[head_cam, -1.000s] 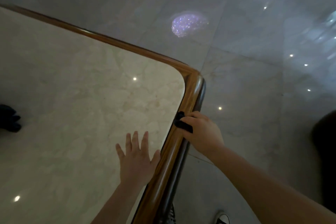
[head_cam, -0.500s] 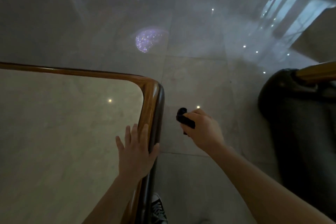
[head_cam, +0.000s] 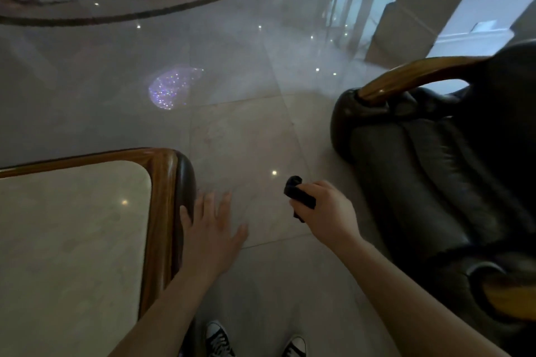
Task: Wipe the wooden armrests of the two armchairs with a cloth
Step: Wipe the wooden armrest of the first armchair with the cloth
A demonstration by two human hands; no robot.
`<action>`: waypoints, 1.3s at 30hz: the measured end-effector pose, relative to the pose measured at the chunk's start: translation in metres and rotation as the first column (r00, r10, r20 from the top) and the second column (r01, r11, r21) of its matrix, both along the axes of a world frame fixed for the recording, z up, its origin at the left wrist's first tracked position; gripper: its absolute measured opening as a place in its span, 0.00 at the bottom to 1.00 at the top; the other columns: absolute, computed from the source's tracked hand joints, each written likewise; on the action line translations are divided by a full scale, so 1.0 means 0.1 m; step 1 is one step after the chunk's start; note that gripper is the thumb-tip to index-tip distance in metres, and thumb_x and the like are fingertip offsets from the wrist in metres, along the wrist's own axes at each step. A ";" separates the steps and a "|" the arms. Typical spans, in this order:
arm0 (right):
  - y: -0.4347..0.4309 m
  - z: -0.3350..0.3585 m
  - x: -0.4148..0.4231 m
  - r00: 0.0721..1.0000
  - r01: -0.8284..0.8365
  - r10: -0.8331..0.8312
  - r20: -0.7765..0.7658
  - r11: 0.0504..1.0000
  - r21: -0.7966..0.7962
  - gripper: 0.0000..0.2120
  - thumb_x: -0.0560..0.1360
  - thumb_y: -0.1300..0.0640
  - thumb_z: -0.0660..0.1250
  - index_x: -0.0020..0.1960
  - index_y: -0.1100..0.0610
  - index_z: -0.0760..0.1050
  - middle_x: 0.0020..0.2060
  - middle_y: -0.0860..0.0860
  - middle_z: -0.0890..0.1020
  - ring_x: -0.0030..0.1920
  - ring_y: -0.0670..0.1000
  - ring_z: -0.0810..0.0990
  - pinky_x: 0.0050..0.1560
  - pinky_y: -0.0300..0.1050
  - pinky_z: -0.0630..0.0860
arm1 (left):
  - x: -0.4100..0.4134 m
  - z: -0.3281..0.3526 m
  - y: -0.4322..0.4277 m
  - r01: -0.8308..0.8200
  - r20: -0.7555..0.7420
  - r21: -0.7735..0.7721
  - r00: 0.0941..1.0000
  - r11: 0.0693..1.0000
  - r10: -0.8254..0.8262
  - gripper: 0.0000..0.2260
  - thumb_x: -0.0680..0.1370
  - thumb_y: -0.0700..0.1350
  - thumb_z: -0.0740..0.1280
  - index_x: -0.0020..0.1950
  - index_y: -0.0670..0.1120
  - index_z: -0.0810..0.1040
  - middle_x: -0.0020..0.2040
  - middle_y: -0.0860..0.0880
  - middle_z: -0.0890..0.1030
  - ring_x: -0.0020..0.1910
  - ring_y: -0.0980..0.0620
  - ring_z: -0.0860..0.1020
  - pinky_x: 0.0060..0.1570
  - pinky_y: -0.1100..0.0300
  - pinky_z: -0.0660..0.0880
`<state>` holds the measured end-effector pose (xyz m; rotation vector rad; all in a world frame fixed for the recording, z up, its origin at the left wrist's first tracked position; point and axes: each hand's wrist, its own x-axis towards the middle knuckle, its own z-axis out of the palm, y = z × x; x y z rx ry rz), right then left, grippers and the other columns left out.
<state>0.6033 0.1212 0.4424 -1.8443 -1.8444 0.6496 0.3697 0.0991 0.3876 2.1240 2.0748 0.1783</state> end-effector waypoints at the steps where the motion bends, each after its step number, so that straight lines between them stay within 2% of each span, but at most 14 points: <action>1: -0.04 0.01 0.13 1.000 0.029 -0.029 0.002 1.000 0.000 0.07 0.76 0.46 0.68 0.51 0.45 0.82 0.42 0.44 0.77 0.39 0.45 0.78 0.42 0.48 0.78 | 0.12 0.02 0.02 0.023 -0.004 -0.001 1.000 1.000 -0.023 0.34 0.76 0.65 0.50 0.77 0.49 0.60 0.76 0.39 0.64 0.77 0.38 0.57 0.71 0.31 0.54; 4: -0.16 0.04 0.48 0.994 0.110 -0.110 0.011 0.994 -0.002 0.07 0.76 0.45 0.68 0.52 0.45 0.81 0.43 0.43 0.76 0.40 0.44 0.77 0.43 0.49 0.78 | 0.43 0.07 0.09 0.098 -0.027 -0.005 0.995 0.995 -0.098 0.35 0.76 0.67 0.44 0.78 0.50 0.56 0.77 0.41 0.60 0.78 0.40 0.53 0.74 0.34 0.49; 8: -0.30 0.07 0.81 0.974 0.225 -0.224 0.021 0.974 -0.005 0.08 0.77 0.46 0.68 0.54 0.45 0.81 0.46 0.43 0.77 0.43 0.45 0.77 0.46 0.49 0.78 | 0.79 0.13 0.21 0.213 -0.025 0.007 0.977 0.977 -0.213 0.34 0.77 0.67 0.46 0.78 0.50 0.56 0.77 0.41 0.61 0.78 0.39 0.54 0.71 0.33 0.56; 14: -0.53 0.10 1.16 0.902 0.431 -0.431 -0.003 0.902 -0.012 0.10 0.77 0.47 0.69 0.58 0.44 0.80 0.48 0.42 0.76 0.44 0.43 0.76 0.46 0.43 0.76 | 1.29 0.22 0.47 0.397 0.009 -0.027 0.918 0.918 -0.397 0.35 0.75 0.67 0.43 0.79 0.52 0.50 0.80 0.44 0.52 0.79 0.42 0.45 0.74 0.36 0.48; 18: -0.74 0.10 1.35 0.794 0.608 -0.608 -0.022 0.794 -0.001 0.13 0.76 0.45 0.70 0.60 0.43 0.80 0.48 0.41 0.76 0.45 0.44 0.77 0.47 0.44 0.76 | 1.60 0.24 0.65 0.539 0.020 -0.032 0.842 0.842 -0.539 0.36 0.74 0.66 0.45 0.79 0.50 0.54 0.80 0.42 0.56 0.79 0.41 0.50 0.72 0.33 0.51; 22: -1.01 0.16 1.50 0.669 0.743 -0.743 -0.015 0.669 0.007 0.13 0.76 0.45 0.69 0.60 0.43 0.80 0.48 0.40 0.77 0.47 0.45 0.77 0.48 0.44 0.76 | 1.94 0.23 0.77 0.690 0.013 0.013 0.723 0.723 -0.691 0.34 0.75 0.64 0.53 0.77 0.48 0.62 0.76 0.39 0.64 0.74 0.36 0.62 0.67 0.30 0.59; 24: -1.16 0.20 1.56 0.610 0.792 -0.792 -0.016 0.610 0.015 0.14 0.75 0.45 0.70 0.60 0.44 0.80 0.49 0.41 0.77 0.47 0.45 0.78 0.49 0.45 0.77 | 2.12 0.25 0.79 0.735 0.023 0.040 0.677 0.677 -0.736 0.34 0.75 0.65 0.52 0.78 0.49 0.59 0.77 0.40 0.62 0.75 0.37 0.60 0.67 0.30 0.58; 27: -1.41 0.23 1.66 0.523 0.852 -0.852 -0.027 0.523 0.028 0.13 0.75 0.46 0.70 0.59 0.44 0.80 0.48 0.41 0.78 0.46 0.45 0.78 0.49 0.44 0.78 | 2.43 0.28 0.75 0.780 0.059 0.038 0.622 0.625 -0.781 0.36 0.74 0.67 0.48 0.79 0.53 0.53 0.80 0.44 0.55 0.79 0.42 0.50 0.72 0.36 0.50; 30: -1.64 0.25 1.83 0.443 0.896 -0.896 -0.025 0.441 0.054 0.13 0.75 0.46 0.70 0.59 0.45 0.81 0.47 0.41 0.77 0.45 0.43 0.77 0.46 0.39 0.75 | 2.79 0.31 0.65 0.840 0.068 0.081 0.533 0.537 -0.844 0.34 0.75 0.66 0.52 0.78 0.53 0.56 0.78 0.42 0.61 0.78 0.41 0.53 0.71 0.33 0.54; 32: -1.79 0.26 1.98 0.388 0.920 -0.921 -0.030 0.386 0.061 0.13 0.76 0.46 0.70 0.59 0.45 0.80 0.48 0.41 0.78 0.45 0.43 0.77 0.44 0.36 0.72 | 3.06 0.32 0.57 0.870 0.068 0.090 0.481 0.485 -0.874 0.34 0.75 0.66 0.52 0.78 0.53 0.56 0.78 0.43 0.61 0.78 0.42 0.53 0.72 0.33 0.52; 35: -2.01 0.22 2.26 0.332 0.942 -0.942 -0.057 0.328 0.064 0.13 0.75 0.46 0.70 0.59 0.45 0.80 0.48 0.40 0.78 0.46 0.42 0.78 0.46 0.38 0.76 | 3.49 0.35 0.40 0.898 0.077 0.102 0.421 0.427 -0.904 0.35 0.74 0.66 0.51 0.79 0.53 0.56 0.79 0.44 0.59 0.79 0.45 0.50 0.74 0.35 0.48; 39: -2.27 0.13 2.68 0.280 0.959 -0.957 -0.078 0.275 0.067 0.13 0.75 0.46 0.70 0.59 0.45 0.80 0.48 0.39 0.78 0.46 0.42 0.78 0.48 0.41 0.78 | 4.08 0.33 0.15 0.928 0.081 0.093 0.354 0.361 -0.932 0.34 0.74 0.66 0.51 0.78 0.53 0.57 0.79 0.43 0.59 0.79 0.44 0.49 0.74 0.35 0.47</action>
